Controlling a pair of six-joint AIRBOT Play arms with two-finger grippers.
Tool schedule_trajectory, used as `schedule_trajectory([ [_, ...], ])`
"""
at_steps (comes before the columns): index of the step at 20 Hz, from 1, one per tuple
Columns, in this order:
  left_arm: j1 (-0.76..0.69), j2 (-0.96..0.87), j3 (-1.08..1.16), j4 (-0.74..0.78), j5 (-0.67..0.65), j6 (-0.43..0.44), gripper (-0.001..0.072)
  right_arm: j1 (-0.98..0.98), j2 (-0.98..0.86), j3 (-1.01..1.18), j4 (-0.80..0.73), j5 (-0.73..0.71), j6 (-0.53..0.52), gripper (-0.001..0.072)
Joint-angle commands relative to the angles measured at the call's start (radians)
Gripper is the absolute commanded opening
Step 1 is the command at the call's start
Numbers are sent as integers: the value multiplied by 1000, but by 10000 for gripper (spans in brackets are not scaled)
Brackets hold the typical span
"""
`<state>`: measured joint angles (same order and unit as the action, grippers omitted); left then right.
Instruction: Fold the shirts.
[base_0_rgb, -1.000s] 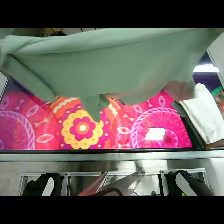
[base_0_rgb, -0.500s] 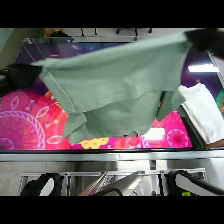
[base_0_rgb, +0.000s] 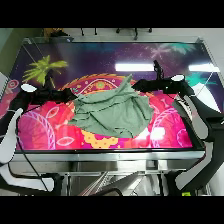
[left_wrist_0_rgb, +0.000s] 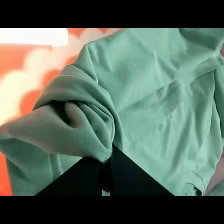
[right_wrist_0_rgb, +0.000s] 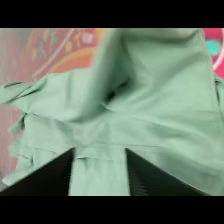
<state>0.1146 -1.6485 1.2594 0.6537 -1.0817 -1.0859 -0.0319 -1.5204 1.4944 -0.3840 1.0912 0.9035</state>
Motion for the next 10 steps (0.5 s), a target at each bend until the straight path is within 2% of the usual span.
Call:
schedule_trajectory([
  [1,32,-158,182,-1,-103,11,28,-73,38,11,-18,102,13,417],
  [3,50,-179,279,2,-141,2,702,-137,114,8,-108,198,90,417],
  [6,84,-180,389,50,-224,-29,702,-185,240,-100,-285,298,196,417],
  [8,104,-180,433,115,-317,-67,703,-179,349,-274,-367,300,226,417],
  [10,116,-180,434,148,-402,-87,702,-175,465,-491,-380,253,238,418],
])
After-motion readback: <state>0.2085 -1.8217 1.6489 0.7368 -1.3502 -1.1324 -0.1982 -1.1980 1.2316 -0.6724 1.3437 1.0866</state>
